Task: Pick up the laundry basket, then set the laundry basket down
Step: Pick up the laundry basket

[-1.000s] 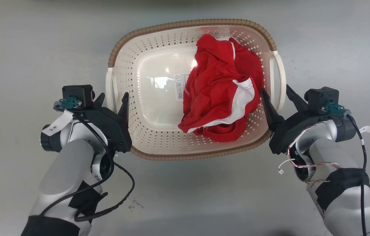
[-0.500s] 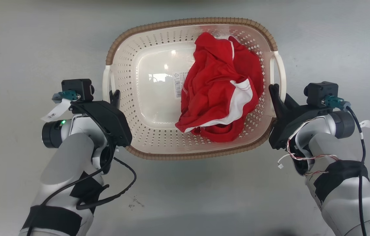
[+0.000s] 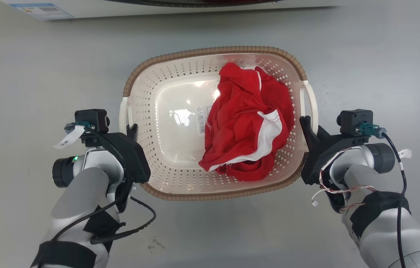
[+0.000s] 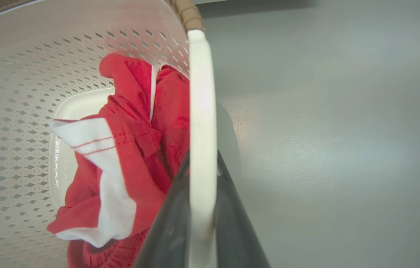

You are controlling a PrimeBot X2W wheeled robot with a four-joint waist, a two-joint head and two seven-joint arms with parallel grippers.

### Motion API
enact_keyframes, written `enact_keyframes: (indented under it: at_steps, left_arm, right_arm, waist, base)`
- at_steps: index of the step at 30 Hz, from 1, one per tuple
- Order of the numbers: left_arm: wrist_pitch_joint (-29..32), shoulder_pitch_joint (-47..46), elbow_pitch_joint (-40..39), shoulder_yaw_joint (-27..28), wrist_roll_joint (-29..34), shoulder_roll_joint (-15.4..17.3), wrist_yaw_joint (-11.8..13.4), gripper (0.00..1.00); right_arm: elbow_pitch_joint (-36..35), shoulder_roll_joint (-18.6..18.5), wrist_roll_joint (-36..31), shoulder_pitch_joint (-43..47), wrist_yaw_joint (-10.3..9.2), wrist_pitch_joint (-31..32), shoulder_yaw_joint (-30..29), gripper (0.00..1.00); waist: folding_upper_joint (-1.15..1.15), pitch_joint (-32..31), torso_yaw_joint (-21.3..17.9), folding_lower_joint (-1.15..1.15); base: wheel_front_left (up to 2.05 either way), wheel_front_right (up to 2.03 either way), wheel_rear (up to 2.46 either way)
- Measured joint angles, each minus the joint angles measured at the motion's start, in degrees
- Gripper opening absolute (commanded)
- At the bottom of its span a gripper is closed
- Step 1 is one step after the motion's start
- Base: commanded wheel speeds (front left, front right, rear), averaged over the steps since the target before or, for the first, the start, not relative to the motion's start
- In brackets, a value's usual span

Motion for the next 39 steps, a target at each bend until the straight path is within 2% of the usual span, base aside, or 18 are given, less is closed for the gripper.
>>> enact_keyframes:
  at_steps: [18, 27, 39]
  left_arm:
    - [1.05, 4.81, 6.49, -0.45, -2.64, -1.26, -1.54, 0.00]
    - [2.86, 9.09, 7.34, -1.76, -5.37, -1.43, -2.49, 0.00]
    - [6.69, 14.15, 7.76, -3.71, -7.38, -1.47, -2.56, 0.00]
  right_arm:
    - [7.84, 1.86, 2.53, 4.02, 1.25, 2.66, 0.40, 0.00]
    - [9.21, 2.32, 4.41, 7.76, 1.45, 5.28, 0.36, 0.00]
    - [10.10, 2.72, 6.31, 13.46, 1.75, 9.56, 0.15, 0.00]
  waist:
    - [0.00, -11.40, -0.36, -0.01]
    - [-0.01, -18.06, -0.32, -0.01]
    - [-0.01, -27.36, -0.61, -0.01]
  base:
    - [0.00, 0.00, 0.00]
    - [0.00, 0.00, 0.00]
    - [0.00, 0.00, 0.00]
